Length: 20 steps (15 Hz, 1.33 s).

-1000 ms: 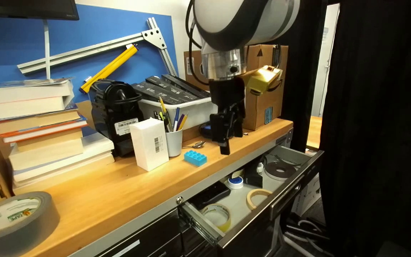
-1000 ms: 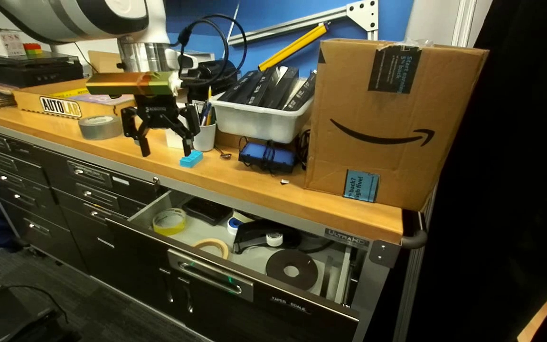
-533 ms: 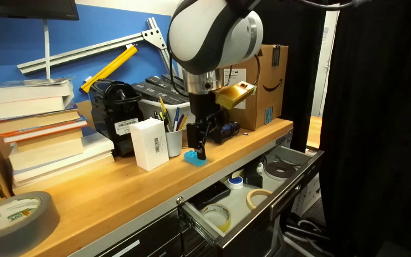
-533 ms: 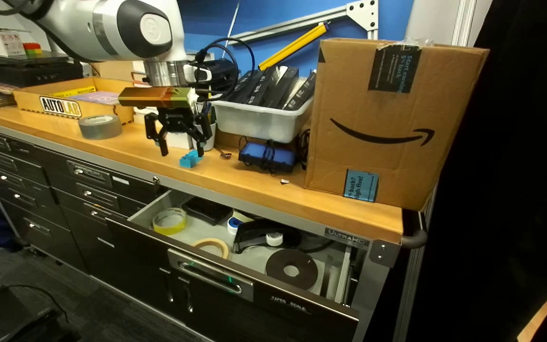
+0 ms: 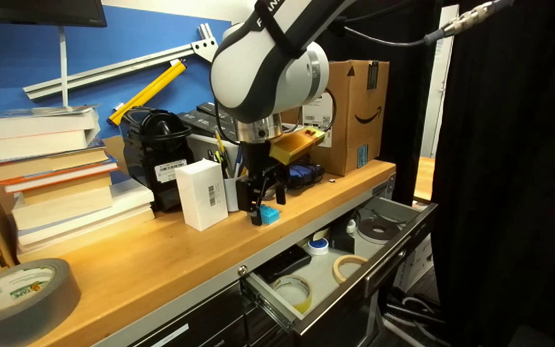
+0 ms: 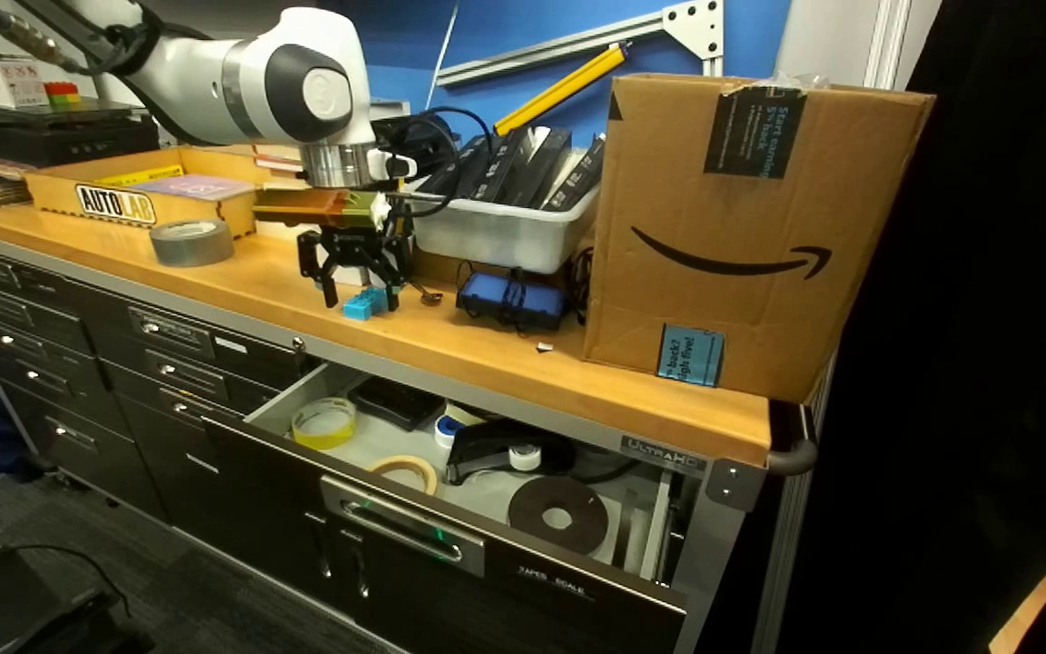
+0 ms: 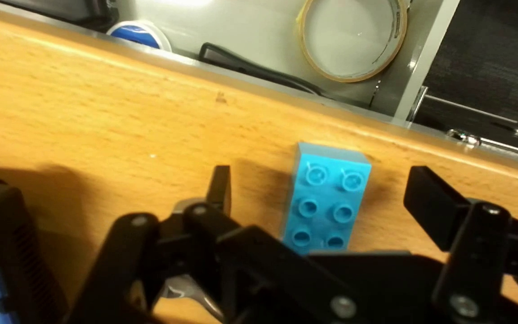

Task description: Put the blue object inside the drawer.

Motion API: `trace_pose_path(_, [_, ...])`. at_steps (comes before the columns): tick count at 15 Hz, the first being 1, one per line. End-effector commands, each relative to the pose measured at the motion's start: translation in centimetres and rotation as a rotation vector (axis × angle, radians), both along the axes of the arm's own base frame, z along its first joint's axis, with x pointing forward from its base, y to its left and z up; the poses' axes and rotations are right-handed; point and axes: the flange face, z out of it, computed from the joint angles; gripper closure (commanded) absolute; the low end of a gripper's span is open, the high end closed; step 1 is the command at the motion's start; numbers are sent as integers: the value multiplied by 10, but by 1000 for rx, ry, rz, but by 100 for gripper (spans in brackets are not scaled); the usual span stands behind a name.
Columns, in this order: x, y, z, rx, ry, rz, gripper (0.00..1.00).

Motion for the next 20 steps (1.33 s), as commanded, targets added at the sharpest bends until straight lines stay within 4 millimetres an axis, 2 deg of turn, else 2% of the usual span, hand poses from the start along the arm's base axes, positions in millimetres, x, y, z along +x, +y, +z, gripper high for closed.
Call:
trace_pose_path(1, [14, -4, 1, -3, -49, -50, 32])
trace_pose_path(6, [7, -22, 15, -6, -30, -109, 73])
trace_pose_path(8, [-9, -41, 18, -58, 75, -98, 87])
trace_pose_path(11, [-49, -87, 21, -129, 255, -91, 86])
trace_pose_path(13, [-62, -115, 12, -139, 319, -95, 86])
trace_pose_path(16, [-67, -139, -8, -97, 335, -94, 86])
trace_pose_path(18, [-64, -142, -30, -75, 316, -116, 86])
trace_pose_path(19, [-64, -141, -39, -68, 305, -126, 68])
trace_pose_path(20, [-65, -140, -46, -59, 297, -127, 39])
